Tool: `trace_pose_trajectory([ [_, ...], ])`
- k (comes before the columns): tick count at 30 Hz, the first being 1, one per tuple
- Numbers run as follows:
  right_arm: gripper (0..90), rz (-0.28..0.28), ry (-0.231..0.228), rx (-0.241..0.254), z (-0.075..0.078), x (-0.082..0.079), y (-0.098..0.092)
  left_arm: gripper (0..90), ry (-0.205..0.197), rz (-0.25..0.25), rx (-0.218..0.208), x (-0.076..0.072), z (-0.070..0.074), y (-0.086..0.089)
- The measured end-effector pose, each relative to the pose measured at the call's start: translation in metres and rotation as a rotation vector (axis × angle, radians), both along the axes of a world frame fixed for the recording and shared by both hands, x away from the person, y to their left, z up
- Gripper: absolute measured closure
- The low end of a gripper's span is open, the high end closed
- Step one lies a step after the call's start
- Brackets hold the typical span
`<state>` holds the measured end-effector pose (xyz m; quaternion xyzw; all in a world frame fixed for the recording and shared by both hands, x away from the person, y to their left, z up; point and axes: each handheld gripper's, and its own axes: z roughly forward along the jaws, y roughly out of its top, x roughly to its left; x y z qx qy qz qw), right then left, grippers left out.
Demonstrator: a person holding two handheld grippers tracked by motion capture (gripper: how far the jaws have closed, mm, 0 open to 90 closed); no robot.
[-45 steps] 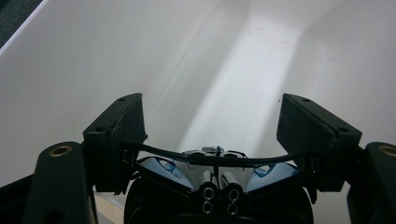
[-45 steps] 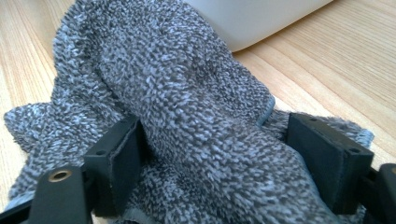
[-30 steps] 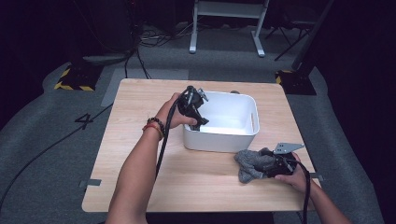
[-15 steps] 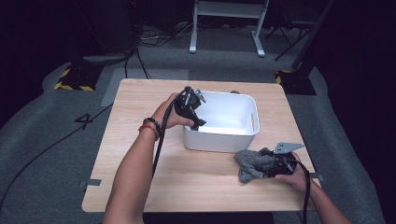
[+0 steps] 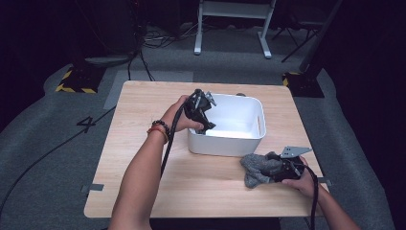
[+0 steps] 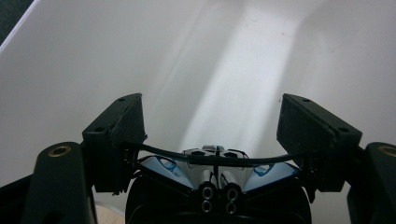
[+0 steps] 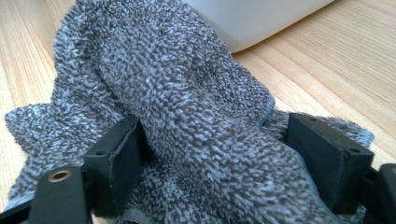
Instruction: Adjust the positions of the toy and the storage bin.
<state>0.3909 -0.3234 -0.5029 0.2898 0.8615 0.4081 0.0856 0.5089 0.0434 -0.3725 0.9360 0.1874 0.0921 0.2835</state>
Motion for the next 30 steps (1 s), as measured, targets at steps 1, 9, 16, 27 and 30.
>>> trace_pose_trajectory([
  [1,21.0,0.000,0.001,0.000,0.000,0.000,0.000,23.9,0.001,-0.004,-0.003,0.000,0.000,0.000],
  [9,21.0,-0.002,0.000,0.000,0.000,0.000,0.000,24.0,-0.011,-0.003,-0.036,-0.003,0.008,0.000],
  [16,20.9,-0.003,-0.002,-0.001,0.000,-0.001,0.000,21.7,-0.022,0.017,-0.052,-0.003,0.005,0.002],
  [27,20.9,-0.004,0.000,-0.001,0.000,-0.001,0.000,21.7,-0.049,0.017,-0.098,-0.006,0.011,0.006],
  [30,20.9,-0.005,-0.001,0.000,0.000,-0.001,0.000,21.7,-0.056,0.017,-0.109,-0.009,0.012,0.006],
])
